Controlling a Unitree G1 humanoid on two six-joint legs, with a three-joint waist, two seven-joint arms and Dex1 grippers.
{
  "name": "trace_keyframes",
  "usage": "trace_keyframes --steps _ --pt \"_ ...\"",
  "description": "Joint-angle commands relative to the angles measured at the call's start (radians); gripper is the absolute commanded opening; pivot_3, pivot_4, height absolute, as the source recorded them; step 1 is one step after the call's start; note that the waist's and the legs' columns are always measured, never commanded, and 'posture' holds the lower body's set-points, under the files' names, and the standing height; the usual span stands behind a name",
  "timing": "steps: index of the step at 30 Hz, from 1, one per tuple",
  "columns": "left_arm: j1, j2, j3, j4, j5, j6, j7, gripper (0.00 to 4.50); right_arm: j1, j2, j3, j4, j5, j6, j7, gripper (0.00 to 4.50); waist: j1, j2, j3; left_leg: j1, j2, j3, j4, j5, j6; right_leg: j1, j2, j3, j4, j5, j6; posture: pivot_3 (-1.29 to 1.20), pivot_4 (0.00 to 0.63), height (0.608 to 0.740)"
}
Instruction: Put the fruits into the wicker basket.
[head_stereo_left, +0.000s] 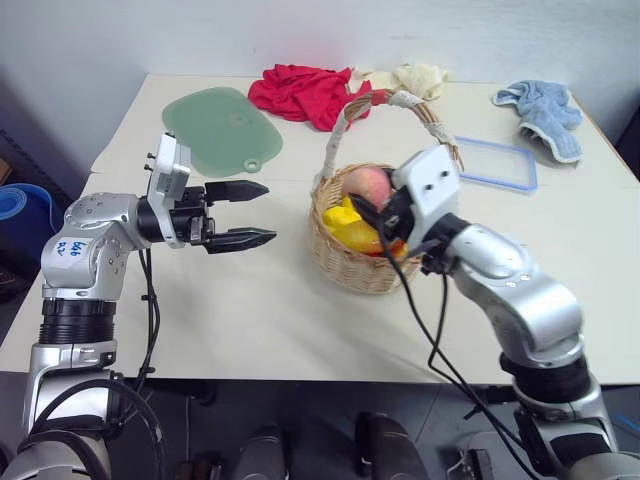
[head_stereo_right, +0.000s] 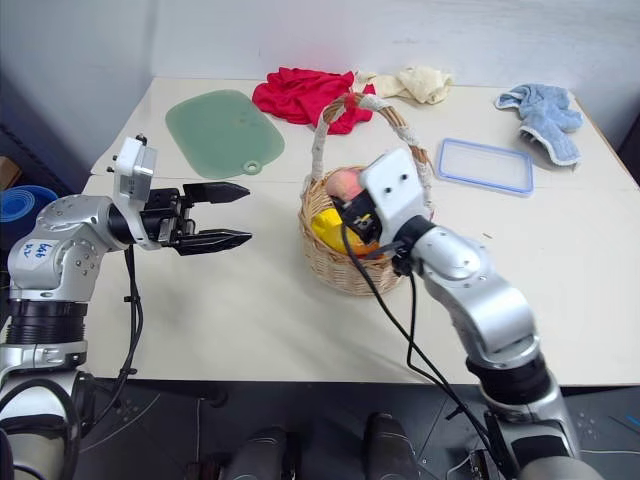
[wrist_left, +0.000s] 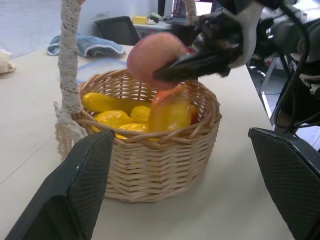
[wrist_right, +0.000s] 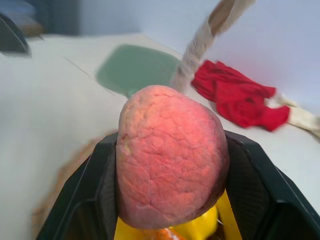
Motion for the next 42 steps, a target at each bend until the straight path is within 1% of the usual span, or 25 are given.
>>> trace_keyframes --steps 1,3,5,7,9,10,12,13,15,17,18,20,22,23,26,28,29,31,32,33,34,35,36,39,42 --pt "-0.022 0.01 0.026 0.01 0.01 -0.057 0.004 4.5 -0.041 0.019 0.012 0.003 -0.08 -0.009 -0.031 3.79 -0.001 0.0 0.0 0.0 0.0 0.0 0.0 0.0 0.0 -0.001 0.0 0.0 0.001 0.0 0.0 0.0 0.15 0.74" --pt "-0.029 0.012 0.027 0.015 0.005 -0.057 0.008 4.5 -0.031 0.022 0.015 0.008 -0.096 -0.015 -0.015 4.47 0.0 0.0 0.0 0.0 0.0 0.0 0.0 0.0 0.0 -0.001 0.0 0.0 0.001 0.0 0.0 0.0 0.15 0.74" --pt "-0.025 0.013 0.025 0.01 0.002 -0.057 0.007 4.5 -0.013 0.047 -0.018 -0.007 -0.042 -0.03 0.034 4.49 0.001 0.0 0.0 -0.001 0.0 0.0 0.0 0.0 0.0 -0.001 0.0 0.0 0.0 0.0 0.0 0.0 0.15 0.74" --pt "-0.018 0.013 0.024 0.005 0.0 -0.056 0.008 4.5 0.028 0.083 -0.088 -0.061 0.116 -0.045 0.148 4.49 0.001 0.0 0.0 -0.001 0.0 0.0 0.0 0.0 0.0 -0.001 0.0 0.0 0.0 0.0 0.0 0.0 0.15 0.74" --pt "-0.012 0.012 0.024 0.001 -0.001 -0.055 0.008 4.5 0.087 0.046 -0.129 -0.13 0.246 -0.064 0.306 4.49 0.003 0.0 0.0 -0.001 0.0 0.0 -0.001 0.0 0.0 -0.001 0.0 0.0 0.0 0.0 0.0 0.0 0.15 0.74" --pt "-0.009 0.012 0.023 -0.001 -0.002 -0.055 0.007 4.5 0.133 -0.001 -0.159 -0.174 0.324 -0.04 0.387 4.49 0.005 0.0 0.0 -0.001 0.0 0.0 -0.001 0.0 0.0 -0.001 0.0 0.0 0.0 0.0 0.0 0.0 0.15 0.74" --pt "-0.006 0.011 0.022 -0.003 -0.002 -0.055 0.007 4.5 0.223 -0.074 -0.242 -0.239 0.477 -0.005 0.491 4.49 0.006 0.0 0.0 -0.001 0.0 -0.001 -0.001 -0.001 0.002 0.0 0.0 0.0 -0.001 0.0 0.0 0.0 0.15 0.74" --pt "-0.007 0.01 0.022 -0.002 -0.001 -0.057 0.006 4.5 0.264 -0.104 -0.298 -0.262 0.541 0.004 0.511 4.49 0.007 -0.001 0.0 -0.001 0.0 -0.001 0.0 -0.002 0.002 0.0 0.0 0.0 -0.001 0.0 0.0 0.0 0.15 0.74" --pt "-0.013 0.006 0.023 0.005 0.009 -0.082 0.009 4.5 0.318 -0.155 -0.391 -0.279 0.614 0.005 0.522 4.49 0.008 -0.003 0.0 -0.001 0.0 0.0 0.0 -0.002 0.002 0.001 0.0 0.0 -0.003 0.0 0.001 0.0 0.15 0.74" --pt "-0.02 0.006 0.02 0.004 0.015 -0.102 0.003 4.5 0.396 -0.228 -0.523 -0.274 0.617 -0.017 0.54 4.49 0.008 -0.003 0.0 -0.001 0.0 0.001 0.001 -0.002 0.002 0.001 0.0 0.0 -0.004 0.0 0.0 0.0 0.15 0.74" --pt "-0.021 0.008 0.019 0.003 0.013 -0.104 -0.001 4.5 0.422 -0.252 -0.567 -0.271 0.622 -0.028 0.545 4.49 0.009 -0.003 0.0 -0.001 0.0 0.001 0.0 -0.001 0.003 0.002 0.0 0.0 -0.005 0.0 0.0 0.0 0.15 0.74" --pt "-0.02 0.012 0.018 0.0 0.007 -0.097 -0.009 4.5 0.465 -0.294 -0.67 -0.253 0.646 -0.02 0.528 4.49 0.007 -0.003 0.0 0.0 0.0 0.002 0.0 -0.001 0.002 0.003 0.0 0.0 -0.007 0.0 0.0 0.0 0.15 0.74" --pt "-0.017 0.008 0.006 0.004 0.011 -0.101 -0.021 4.5 0.486 -0.344 -0.752 -0.204 0.631 0.012 0.486 4.49 0.007 -0.003 0.0 0.0 0.0 0.002 0.0 -0.001 0.002 0.003 0.0 0.0 -0.007 0.0 0.0 0.0 0.15 0.74" --pt "-0.018 0.003 -0.001 0.006 0.016 -0.11 -0.025 4.5 0.48 -0.359 -0.758 -0.186 0.63 0.03 0.456 4.49 0.007 -0.003 0.0 0.0 0.0 0.003 0.0 -0.001 0.002 0.003 0.0 0.0 -0.007 0.0 0.0 0.0 0.15 0.74" --pt "-0.043 -0.024 -0.016 0.004 0.021 -0.132 -0.023 4.5 0.379 -0.332 -0.672 -0.137 0.618 0.032 0.36 4.49 0.004 -0.003 0.0 0.001 0.001 0.004 0.0 -0.001 0.002 0.003 0.0 0.001 -0.007 0.0 0.0 0.0 0.15 0.74" --pt "-0.061 -0.04 -0.024 0.0 0.017 -0.125 -0.02 4.5 0.334 -0.329 -0.568 -0.102 0.556 0.021 0.357 4.49 0.005 -0.003 0.0 0.001 0.001 0.005 0.0 -0.001 0.002 0.003 0.0 0.001 -0.007 0.0 0.0 0.0 0.15 0.74" --pt "-0.066 -0.044 -0.027 0.001 0.017 -0.123 -0.02 4.5 0.322 -0.33 -0.532 -0.088 0.532 0.016 0.36 4.49 0.005 -0.003 0.0 0.001 0.001 0.005 0.0 -0.001 0.002 0.003 0.0 0.001 -0.007 0.0 0.0 0.0 0.15 0.74" --pt "-0.077 -0.052 -0.034 0.014 0.021 -0.124 -0.02 4.5 0.282 -0.295 -0.48 -0.012 0.49 -0.022 0.361 4.49 0.005 -0.003 0.0 0.001 0.001 0.005 0.0 -0.001 0.002 0.003 0.0 0.001 -0.008 0.0 0.0 0.0 0.15 0.74" --pt "-0.082 -0.055 -0.037 0.023 0.024 -0.126 -0.02 4.5 0.265 -0.291 -0.458 0.025 0.466 -0.054 0.386 4.12 0.005 -0.003 0.0 0.001 0.001 0.005 0.0 -0.001 0.002 0.003 0.0 0.001 -0.008 0.0 0.0 0.0 0.15 0.74" --pt "-0.087 -0.058 -0.039 0.031 0.026 -0.129 -0.021 4.5 0.249 -0.289 -0.439 0.054 0.441 -0.082 0.406 3.94 0.006 -0.003 0.0 0.001 0.001 0.006 0.0 -0.001 0.003 0.003 0.0 0.001 -0.008 0.0 0.0 0.0 0.15 0.74" --pt "-0.091 -0.059 -0.041 0.037 0.027 -0.129 -0.024 4.5 0.231 -0.278 -0.434 0.077 0.428 -0.108 0.415 3.61 0.007 -0.003 0.0 0.001 0.001 0.007 0.0 -0.001 0.003 0.002 0.0 0.001 -0.008 0.0 0.0 0.0 0.15 0.74" --pt "-0.093 -0.06 -0.042 0.04 0.027 -0.129 -0.025 4.5 0.22 -0.269 -0.435 0.09 0.427 -0.122 0.421 3.4 0.008 -0.003 0.0 0.0 0.001 0.006 0.0 -0.001 0.003 0.002 0.0 0.001 -0.009 0.0 0.0 0.0 0.15 0.74" --pt "-0.095 -0.061 -0.043 0.042 0.027 -0.129 -0.025 4.5 0.215 -0.261 -0.443 0.098 0.436 -0.124 0.423 3.03 0.008 -0.003 0.0 0.0 0.001 0.007 0.0 -0.001 0.003 0.002 0.0 0.001 -0.009 0.0 0.0 0.0 0.15 0.74" --pt "-0.096 -0.066 -0.042 0.045 0.025 -0.129 -0.025 4.5 0.261 -0.278 -0.455 0.076 0.462 -0.127 0.485 2.1 0.01 -0.003 0.0 0.0 0.001 0.006 0.0 -0.001 0.003 0.002 0.0 0.001 -0.008 0.0 0.0 0.0 0.15 0.74" --pt "-0.1 -0.074 -0.041 0.049 0.024 -0.127 -0.023 4.5 0.324 -0.302 -0.495 0.046 0.467 -0.124 0.501 1.1 0.013 -0.003 0.0 0.0 0.001 0.006 0.0 -0.001 0.003 0.002 0.0 0.0 -0.009 0.0 0.0 0.0 0.15 0.74"
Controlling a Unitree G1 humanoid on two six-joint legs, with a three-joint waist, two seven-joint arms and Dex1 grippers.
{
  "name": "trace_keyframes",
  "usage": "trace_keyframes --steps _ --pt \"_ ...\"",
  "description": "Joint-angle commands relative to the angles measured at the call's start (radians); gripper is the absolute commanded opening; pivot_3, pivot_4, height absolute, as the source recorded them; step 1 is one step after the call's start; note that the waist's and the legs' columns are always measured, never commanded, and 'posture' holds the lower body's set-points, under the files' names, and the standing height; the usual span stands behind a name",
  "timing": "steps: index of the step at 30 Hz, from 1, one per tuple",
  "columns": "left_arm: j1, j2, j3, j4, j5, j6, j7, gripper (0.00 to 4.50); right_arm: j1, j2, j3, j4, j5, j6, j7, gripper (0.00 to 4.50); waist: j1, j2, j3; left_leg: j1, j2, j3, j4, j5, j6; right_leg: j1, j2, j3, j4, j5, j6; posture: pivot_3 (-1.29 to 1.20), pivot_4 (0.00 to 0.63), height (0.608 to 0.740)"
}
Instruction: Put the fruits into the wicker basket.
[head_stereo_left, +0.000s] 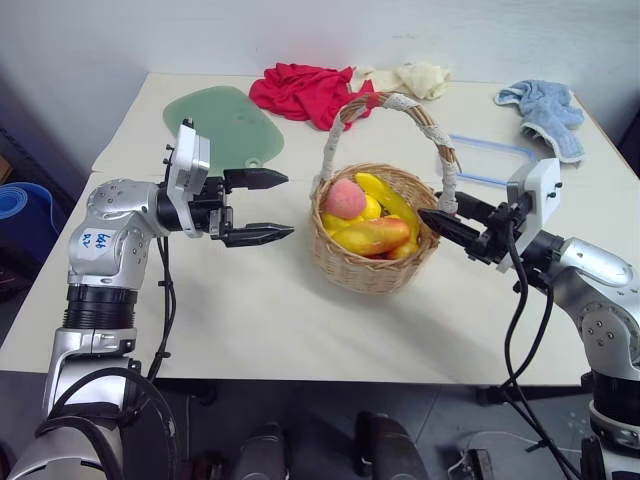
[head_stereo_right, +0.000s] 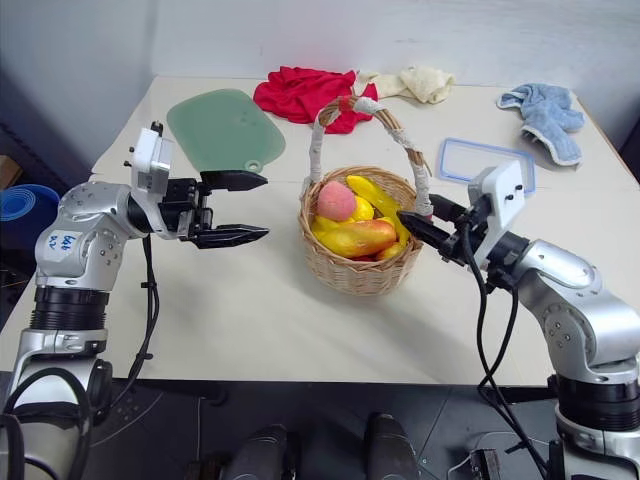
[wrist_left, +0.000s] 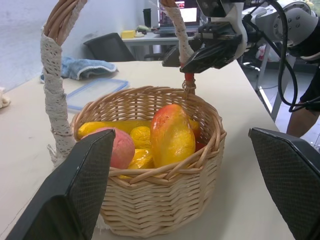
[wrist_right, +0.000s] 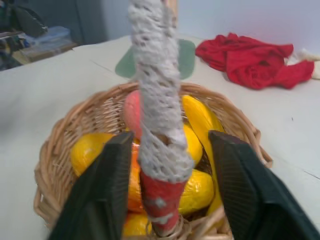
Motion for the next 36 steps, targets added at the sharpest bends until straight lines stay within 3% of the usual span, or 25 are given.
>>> trace_keyframes --steps 1,3,7,14,21,29,36 --pt "-0.023 -0.005 0.01 -0.001 -0.008 -0.009 -0.003 4.5 0.047 -0.031 -0.089 -0.064 0.035 -0.006 0.019 0.76 0.001 0.0 0.0 0.0 0.0 0.0 0.0 0.0 0.0 0.0 0.0 0.0 0.0 0.0 0.0 0.0 0.15 0.74" --pt "-0.03 -0.012 0.01 0.01 -0.007 -0.01 -0.005 4.5 0.078 -0.033 -0.164 -0.086 0.087 0.01 0.006 0.13 0.002 0.0 0.0 0.0 0.0 0.001 0.0 0.0 0.0 0.0 0.0 0.0 0.0 0.0 0.0 0.0 0.15 0.74" --pt "-0.053 -0.032 0.007 0.042 -0.004 -0.018 -0.007 4.5 0.162 -0.031 -0.414 -0.138 0.19 0.017 -0.06 0.1 0.012 0.0 0.0 0.0 0.0 0.001 0.001 0.0 0.0 0.0 0.0 0.0 0.0 0.0 0.0 0.0 0.15 0.74" --pt "-0.069 -0.062 0.0 0.08 0.005 -0.04 -0.016 4.5 0.348 -0.026 -0.777 -0.129 0.182 -0.02 -0.137 0.1 0.029 0.0 0.0 0.0 0.0 0.001 0.001 0.0 0.0 0.0 0.0 0.0 -0.002 0.0 0.0 0.0 0.15 0.74" --pt "-0.09 -0.075 -0.003 0.107 0.014 -0.051 -0.021 4.5 0.405 0.03 -0.824 0.09 -0.007 -0.283 -0.123 0.1 0.015 0.0 0.0 0.002 0.0 0.003 0.0 0.0 0.0 0.001 0.0 0.002 -0.001 0.0 0.0 0.0 0.15 0.74" --pt "-0.122 -0.091 0.003 0.129 -0.001 -0.034 -0.024 4.5 0.371 0.022 -0.695 0.467 -0.146 -0.484 -0.054 0.1 0.012 0.002 -0.001 0.004 0.0 0.004 0.0 0.0 0.0 0.002 0.0 0.003 -0.001 0.0 0.0 0.0 0.15 0.74" --pt "-0.094 -0.072 0.005 0.121 0.006 -0.026 -0.028 4.5 0.495 0.004 -0.74 0.458 -0.139 -0.52 0.009 2.46 0.009 0.002 -0.001 0.005 0.0 0.005 -0.001 0.0 0.0 0.002 0.0 0.004 -0.001 0.0 0.0 0.0 0.15 0.74"
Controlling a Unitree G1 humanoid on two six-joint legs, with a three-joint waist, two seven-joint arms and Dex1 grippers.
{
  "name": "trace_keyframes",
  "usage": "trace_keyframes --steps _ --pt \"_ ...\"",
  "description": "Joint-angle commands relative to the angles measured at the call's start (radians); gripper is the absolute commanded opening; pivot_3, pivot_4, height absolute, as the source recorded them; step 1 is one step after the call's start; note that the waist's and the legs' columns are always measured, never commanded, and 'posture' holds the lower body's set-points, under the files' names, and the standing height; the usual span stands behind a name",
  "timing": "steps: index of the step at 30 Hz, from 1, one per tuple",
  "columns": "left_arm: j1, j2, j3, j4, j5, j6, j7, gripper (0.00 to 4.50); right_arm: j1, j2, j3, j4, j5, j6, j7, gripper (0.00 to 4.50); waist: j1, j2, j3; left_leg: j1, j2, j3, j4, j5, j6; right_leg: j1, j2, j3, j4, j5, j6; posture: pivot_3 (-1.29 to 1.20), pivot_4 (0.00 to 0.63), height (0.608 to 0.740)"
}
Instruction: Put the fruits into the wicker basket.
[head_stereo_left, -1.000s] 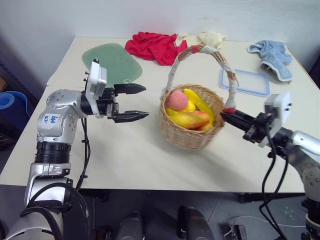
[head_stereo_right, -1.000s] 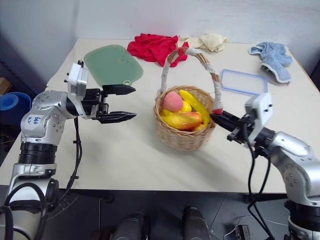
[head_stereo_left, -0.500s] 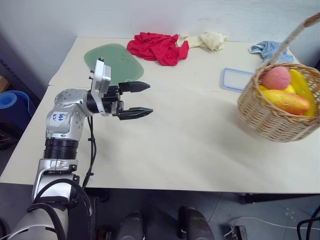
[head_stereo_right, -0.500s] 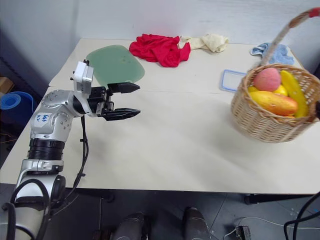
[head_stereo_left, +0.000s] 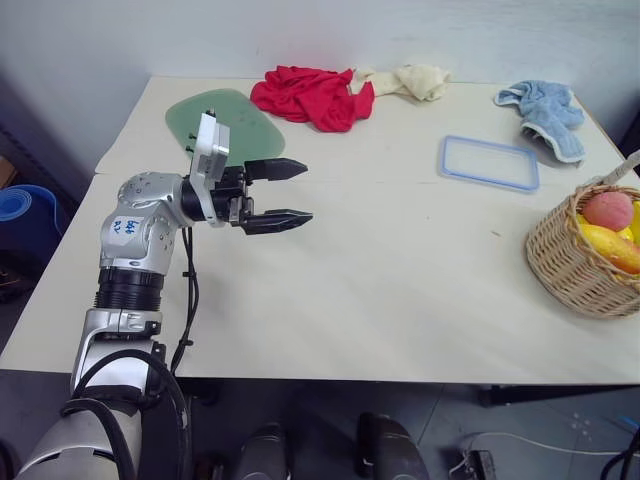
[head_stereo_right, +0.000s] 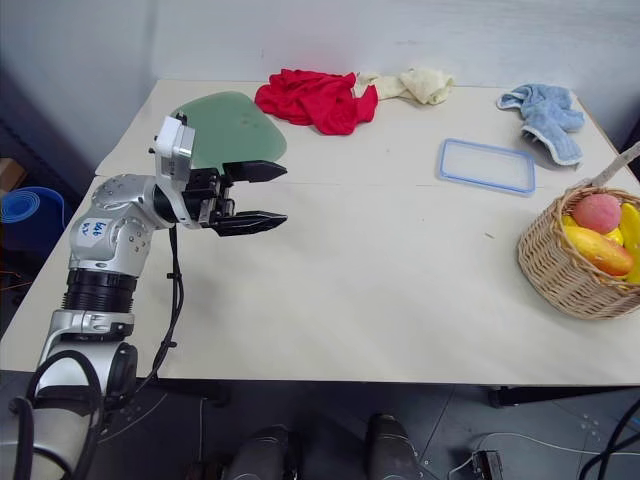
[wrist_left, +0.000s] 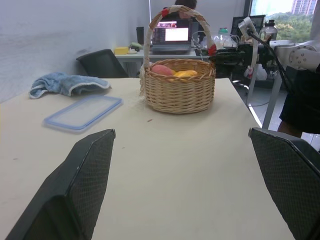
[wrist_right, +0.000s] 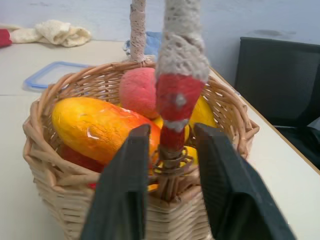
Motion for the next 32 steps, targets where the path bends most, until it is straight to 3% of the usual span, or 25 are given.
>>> trace_keyframes --steps 1,6,10,15,18,24,28,32 --pt "0.019 0.028 0.03 -0.031 -0.013 0.009 -0.002 4.5 0.129 -0.007 -0.097 -0.108 0.014 -0.042 0.045 2.77 0.005 0.001 0.0 0.0 0.0 0.0 0.0 0.0 0.0 0.0 0.0 0.0 0.0 0.0 0.0 0.0 0.15 0.74" --pt "0.089 0.059 0.069 -0.058 -0.038 0.079 0.038 4.5 0.349 0.007 -0.209 -0.253 0.107 -0.004 0.15 4.47 0.01 0.003 -0.001 0.0 0.0 0.0 -0.001 0.0 0.0 0.001 0.0 0.0 -0.002 0.0 0.0 0.0 0.15 0.74" --pt "0.251 0.127 0.056 -0.089 0.059 -0.013 0.06 4.5 0.543 0.02 -0.194 -0.318 0.065 -0.046 0.31 4.47 0.004 0.003 -0.001 0.008 0.0 -0.002 -0.002 -0.002 0.001 0.01 0.0 -0.001 -0.007 0.0 0.0 0.0 0.15 0.74" --pt "0.486 0.188 0.098 -0.162 0.113 -0.117 0.116 4.5 0.657 0.061 0.083 -0.434 -0.085 -0.309 0.545 4.47 -0.019 0.002 -0.002 0.017 0.004 -0.001 -0.01 -0.002 -0.002 0.015 0.002 -0.001 -0.011 -0.001 -0.002 0.0 0.15 0.74" --pt "0.646 0.2 0.13 -0.267 0.115 -0.127 0.159 4.5 0.55 0.072 0.231 -0.485 -0.033 -0.262 0.518 4.47 -0.033 0.002 -0.002 0.019 0.005 -0.004 -0.011 -0.003 -0.003 0.014 0.001 0.0 -0.008 0.0 -0.003 0.0 0.15 0.74" --pt "0.839 0.127 0.15 -0.461 0.132 -0.148 0.325 4.5 0.114 0.069 0.583 -0.344 -0.168 -0.291 0.494 4.47 -0.035 0.002 -0.002 0.019 0.005 -0.003 -0.011 -0.003 -0.002 0.012 -0.002 -0.001 -0.007 0.0 -0.003 0.0 0.15 0.74" --pt "0.868 0.073 0.145 -0.514 0.172 -0.176 0.431 4.5 -0.108 0.09 0.673 -0.139 -0.243 -0.396 0.477 4.47 -0.012 0.003 -0.002 0.019 0.004 -0.003 -0.011 -0.003 -0.003 0.011 -0.001 -0.003 -0.003 0.0 -0.004 0.0 0.15 0.74" --pt "0.862 0.054 0.153 -0.516 0.223 -0.222 0.512 4.5 -0.169 0.107 0.68 -0.066 -0.267 -0.448 0.411 4.47 0.001 0.003 -0.002 0.018 0.004 0.001 -0.011 -0.003 -0.004 0.01 -0.001 -0.006 -0.001 0.0 -0.003 0.0 0.15 0.74"
